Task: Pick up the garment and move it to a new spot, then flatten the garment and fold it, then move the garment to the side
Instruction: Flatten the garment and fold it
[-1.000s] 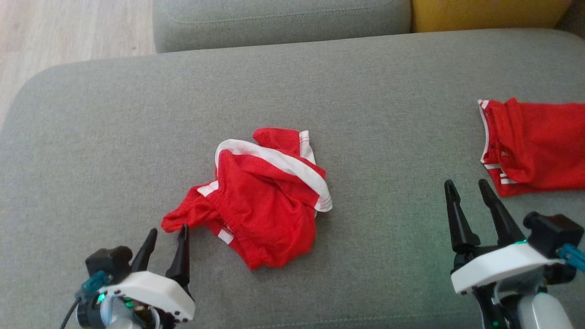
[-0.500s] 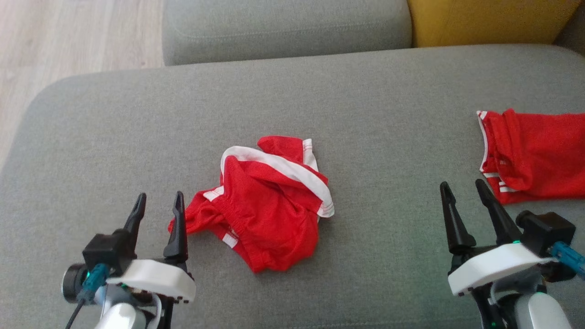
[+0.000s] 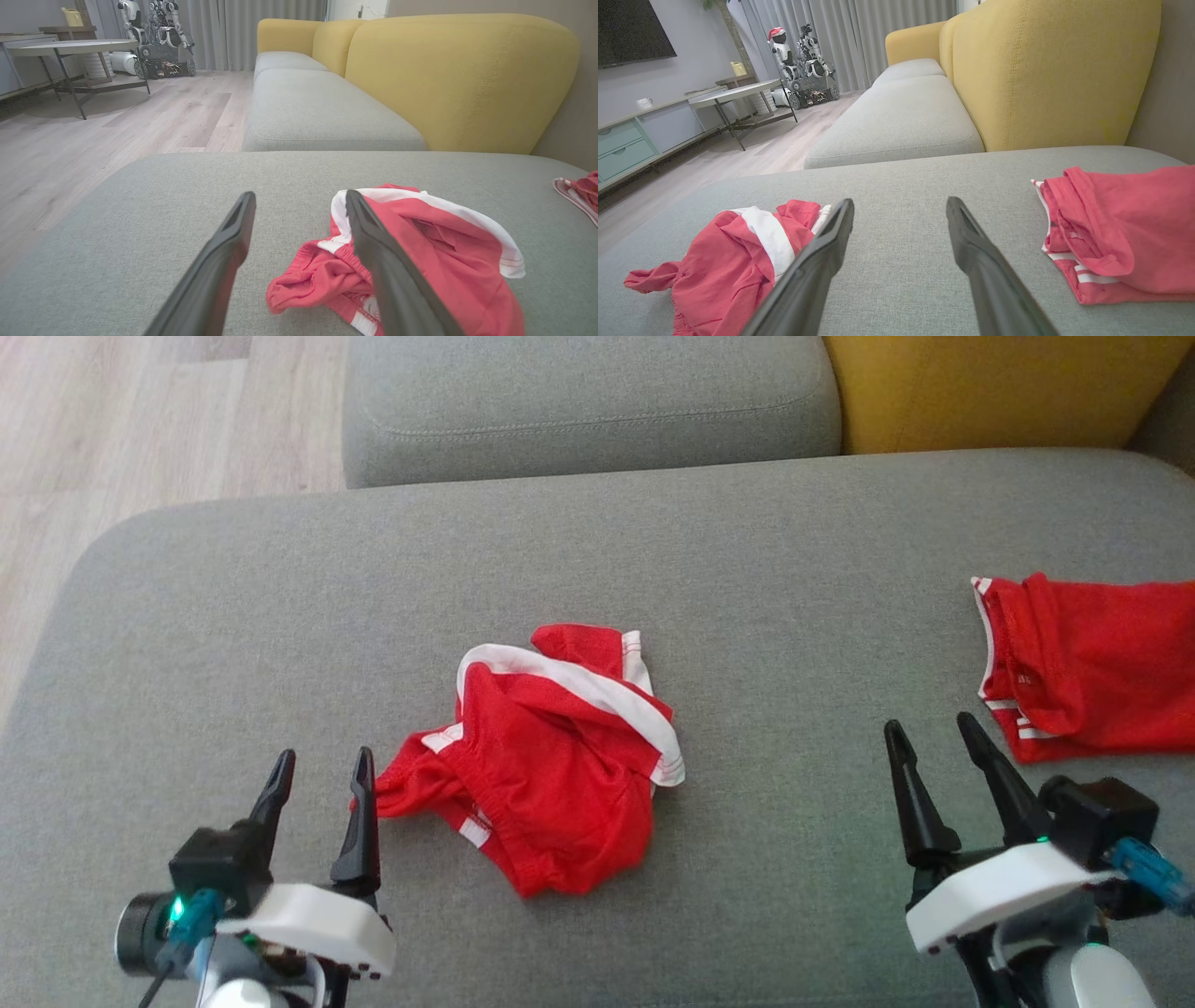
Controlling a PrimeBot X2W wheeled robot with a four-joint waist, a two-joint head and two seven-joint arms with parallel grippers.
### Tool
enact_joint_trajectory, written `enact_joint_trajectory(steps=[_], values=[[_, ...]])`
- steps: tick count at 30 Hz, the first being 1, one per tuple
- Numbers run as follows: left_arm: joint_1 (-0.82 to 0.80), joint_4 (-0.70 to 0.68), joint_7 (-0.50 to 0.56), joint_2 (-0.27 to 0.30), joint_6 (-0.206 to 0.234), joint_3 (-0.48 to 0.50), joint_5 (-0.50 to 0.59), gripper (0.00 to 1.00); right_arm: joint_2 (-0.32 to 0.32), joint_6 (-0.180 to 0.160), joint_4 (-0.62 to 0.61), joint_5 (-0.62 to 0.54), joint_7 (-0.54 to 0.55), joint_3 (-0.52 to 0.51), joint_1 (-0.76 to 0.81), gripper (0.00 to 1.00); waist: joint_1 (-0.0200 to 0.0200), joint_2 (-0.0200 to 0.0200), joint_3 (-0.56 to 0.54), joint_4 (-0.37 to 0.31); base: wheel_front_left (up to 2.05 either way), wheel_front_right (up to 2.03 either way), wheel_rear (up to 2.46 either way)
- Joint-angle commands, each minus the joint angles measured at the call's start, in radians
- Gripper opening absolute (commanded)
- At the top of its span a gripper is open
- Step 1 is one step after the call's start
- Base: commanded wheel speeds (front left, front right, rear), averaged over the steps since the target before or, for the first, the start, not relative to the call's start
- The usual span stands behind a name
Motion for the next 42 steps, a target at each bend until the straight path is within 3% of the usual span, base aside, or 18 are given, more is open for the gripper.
enact_joint_trajectory(steps=[1, 14, 24, 30, 31, 33, 42], values=[[-0.04, -0.041, 0.001, 0.028, 0.01, 0.034, 0.007, 1.0, -0.004, -0.001, -0.039, 0.001, 0.004, 0.018, -0.028, 1.0, 0.0, -0.0001, 0.0, 0.001, 0.0, 0.0, 0.0], [-0.068, -0.049, 0.008, 0.025, 0.0, 0.012, 0.008, 1.0, -0.004, -0.001, 0.034, 0.015, 0.012, 0.036, -0.052, 1.0, 0.0, -0.0001, 0.015, 0.05, 0.0, 0.0, 0.0], [-0.132, -0.021, -0.015, -0.014, -0.026, -0.018, 0.007, 1.0, -0.004, -0.001, 0.33, 0.115, -0.033, 0.207, -0.19, 1.0, 0.0, -0.0001, 0.075, 0.175, 0.0, 0.0, 0.0], [-0.144, 0.003, -0.032, -0.025, -0.034, -0.022, 0.002, 1.0, -0.004, -0.001, 0.507, 0.158, -0.083, 0.257, -0.288, 1.0, 0.0, -0.0001, 0.099, 0.215, 0.0, 0.0, 0.0], [-0.145, 0.005, -0.034, -0.027, -0.035, -0.021, 0.002, 1.0, -0.004, -0.001, 0.528, 0.165, -0.09, 0.26, -0.301, 0.75, 0.0, -0.0001, 0.102, 0.218, 0.0, 0.0, 0.0], [-0.148, 0.009, -0.038, -0.028, -0.034, -0.02, 0.002, 1.0, -0.004, -0.001, 0.561, 0.171, -0.106, 0.263, -0.324, 0.0, 0.0, -0.0001, 0.106, 0.218, 0.0, 0.0, 0.0], [-0.146, 0.019, -0.052, -0.028, -0.03, -0.008, -0.001, 1.0, -0.057, -0.001, 0.571, 0.077, -0.174, 0.199, -0.381, 0.0, 0.0, -0.0001, 0.104, 0.17, 0.0, 0.0, 0.0]])
